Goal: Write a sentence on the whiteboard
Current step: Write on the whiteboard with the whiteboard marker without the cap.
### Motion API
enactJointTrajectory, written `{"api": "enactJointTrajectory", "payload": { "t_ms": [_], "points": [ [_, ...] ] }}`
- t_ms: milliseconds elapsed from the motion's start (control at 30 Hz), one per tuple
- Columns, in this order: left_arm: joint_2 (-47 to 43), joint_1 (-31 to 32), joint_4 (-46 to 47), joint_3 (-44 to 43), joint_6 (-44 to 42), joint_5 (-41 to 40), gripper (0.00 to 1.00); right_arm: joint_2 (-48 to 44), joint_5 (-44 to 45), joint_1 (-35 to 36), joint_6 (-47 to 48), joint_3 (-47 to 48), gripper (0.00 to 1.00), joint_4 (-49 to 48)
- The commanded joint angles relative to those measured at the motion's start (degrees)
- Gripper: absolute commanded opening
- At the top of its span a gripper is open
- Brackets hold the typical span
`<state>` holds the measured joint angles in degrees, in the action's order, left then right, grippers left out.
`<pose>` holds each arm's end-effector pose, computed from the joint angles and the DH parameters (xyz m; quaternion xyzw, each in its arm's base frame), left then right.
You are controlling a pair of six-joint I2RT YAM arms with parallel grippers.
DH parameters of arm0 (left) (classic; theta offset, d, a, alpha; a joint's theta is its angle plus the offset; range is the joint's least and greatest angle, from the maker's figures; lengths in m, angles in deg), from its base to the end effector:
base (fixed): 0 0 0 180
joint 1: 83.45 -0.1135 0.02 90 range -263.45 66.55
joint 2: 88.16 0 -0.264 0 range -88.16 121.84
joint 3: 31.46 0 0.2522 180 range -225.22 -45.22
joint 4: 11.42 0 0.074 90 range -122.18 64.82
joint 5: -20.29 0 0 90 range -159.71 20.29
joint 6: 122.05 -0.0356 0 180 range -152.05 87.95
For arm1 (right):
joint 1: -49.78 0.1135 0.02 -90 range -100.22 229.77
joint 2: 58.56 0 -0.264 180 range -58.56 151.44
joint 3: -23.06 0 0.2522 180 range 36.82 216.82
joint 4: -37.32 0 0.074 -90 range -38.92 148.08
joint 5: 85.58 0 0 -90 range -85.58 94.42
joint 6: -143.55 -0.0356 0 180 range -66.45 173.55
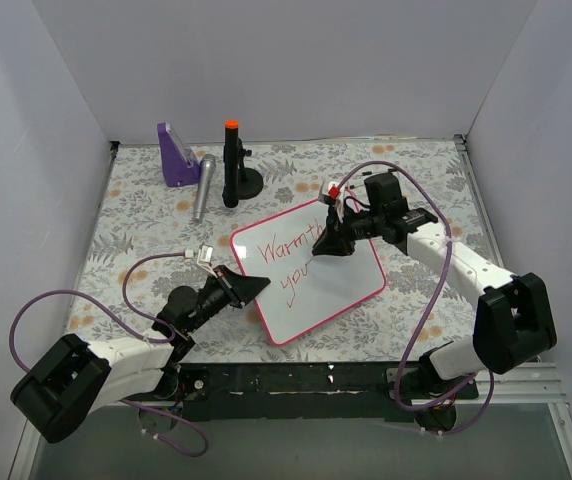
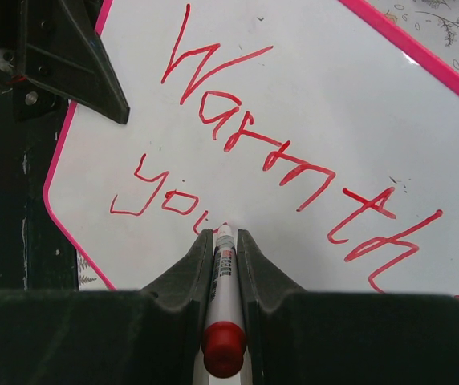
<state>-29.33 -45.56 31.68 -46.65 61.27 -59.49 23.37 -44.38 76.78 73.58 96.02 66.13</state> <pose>0.1342 -0.1124 0.1643 -0.2736 0.6556 -0.6645 0.2319 0.2632 0.1642 0.2759 -0.4930 0.6773 0.3946 0.3775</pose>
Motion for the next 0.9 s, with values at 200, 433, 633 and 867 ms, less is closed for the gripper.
{"api": "enactJointTrajectory", "payload": {
  "t_ms": [200, 433, 633, 867],
  "points": [
    [-2.4, 0.26, 10.64, 0.91, 0.81, 0.86, 0.0, -1.25, -0.86, -0.2, 3.43, -3.39, 0.01, 2.88],
    [-2.84, 0.26, 10.11, 0.9, 0.72, 0.86, 0.0, -2.21, 1.51, -0.46, 3.43, -1.99, 0.01, 3.23],
    [-2.84, 0.26, 10.29, 1.17, 0.72, 0.94, 0.0, -4.32, -0.86, -1.87, 2.56, 1.44, 0.01, 3.49],
    [-2.93, 0.26, 10.46, 1.34, 0.64, 1.21, 0.0, -7.92, -5.34, -1.96, 1.33, -0.04, 0.01, 2.01]
  ]
}}
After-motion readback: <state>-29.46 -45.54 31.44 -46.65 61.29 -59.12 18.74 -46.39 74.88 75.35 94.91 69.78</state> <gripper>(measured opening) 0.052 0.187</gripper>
